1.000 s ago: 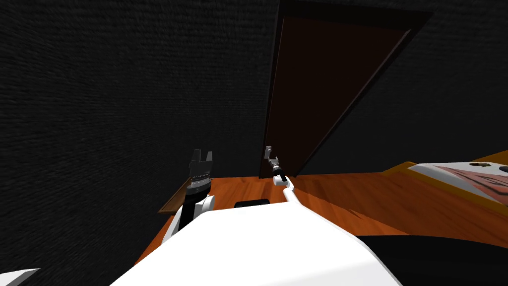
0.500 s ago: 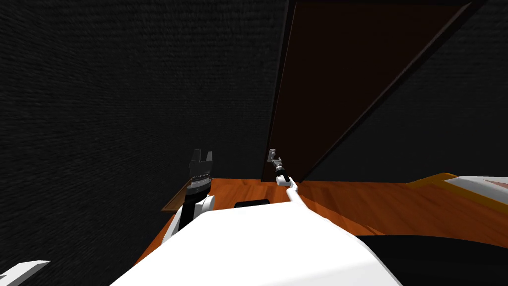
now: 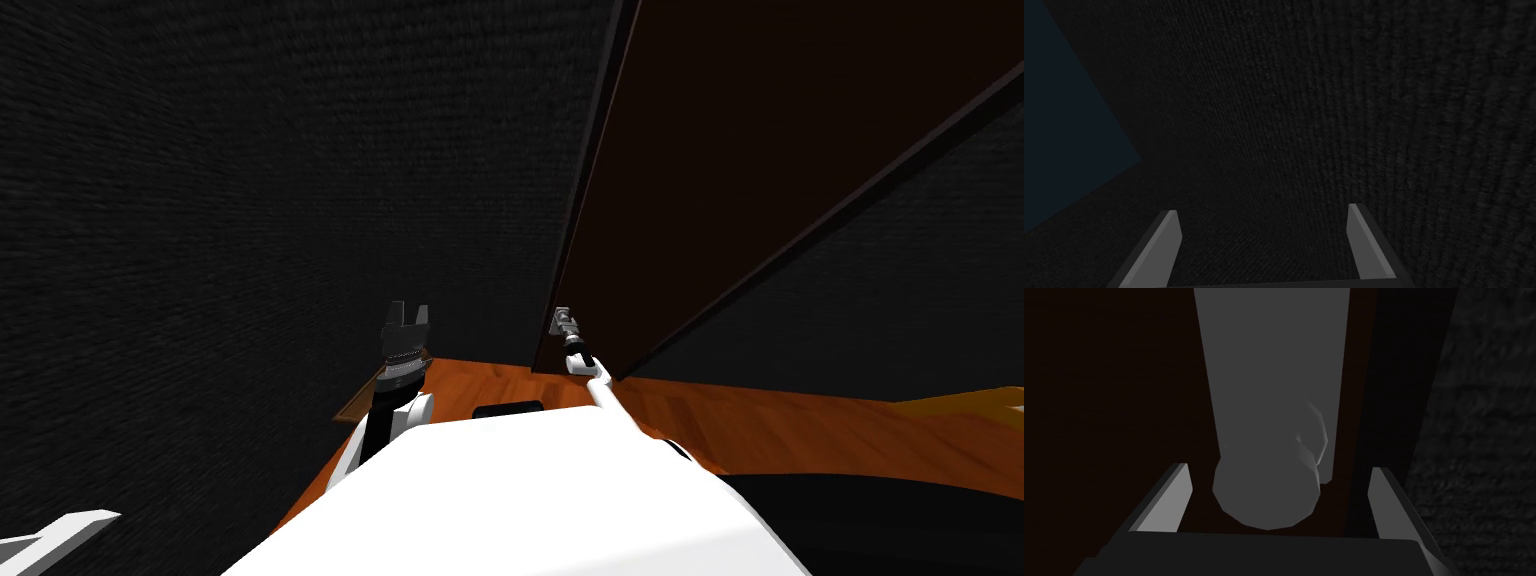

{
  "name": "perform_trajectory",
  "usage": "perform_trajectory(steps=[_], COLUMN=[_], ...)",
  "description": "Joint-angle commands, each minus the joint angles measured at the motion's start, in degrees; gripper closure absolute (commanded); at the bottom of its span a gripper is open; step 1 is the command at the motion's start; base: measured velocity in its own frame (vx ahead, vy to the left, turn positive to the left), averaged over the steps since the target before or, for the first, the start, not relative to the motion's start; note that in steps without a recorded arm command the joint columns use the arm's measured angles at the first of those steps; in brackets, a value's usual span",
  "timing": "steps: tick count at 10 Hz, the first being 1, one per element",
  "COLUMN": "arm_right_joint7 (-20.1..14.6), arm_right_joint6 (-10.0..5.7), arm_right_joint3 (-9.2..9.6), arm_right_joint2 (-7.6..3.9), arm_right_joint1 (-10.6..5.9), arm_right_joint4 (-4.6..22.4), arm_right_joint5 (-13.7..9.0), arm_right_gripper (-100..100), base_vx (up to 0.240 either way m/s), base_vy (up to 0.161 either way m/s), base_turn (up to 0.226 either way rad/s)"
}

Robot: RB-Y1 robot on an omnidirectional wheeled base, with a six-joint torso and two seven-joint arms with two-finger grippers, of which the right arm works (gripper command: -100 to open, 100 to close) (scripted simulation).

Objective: Pull the door open

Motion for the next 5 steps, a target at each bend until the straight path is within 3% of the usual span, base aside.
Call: perform_trajectory(steps=[1,2,3,5], arm_right_joint7=[-1.13,-0.8,-0.8,-0.8], arm_right_joint6=[-0.75,-0.36,-0.36,-0.36], arm_right_joint3=[-0.55,-0.28,-0.28,-0.28], arm_right_joint2=[-1.65,-1.3,-1.3,-1.3], arm_right_joint1=[-0.23,-0.19,-0.19,-0.19], arm_right_joint4=[1.38,0.92,0.92,0.92], arm_right_joint5=[-0.57,-0.42,-0.42,-0.42], arm_right_gripper=[-100,-100,100,100], base_vx=[0.113,0.049,-0.006,-0.016], base_vy=[0.028,0.008,-0.002,-0.007], base_turn=[0.094,0.015,-0.018,0.002])
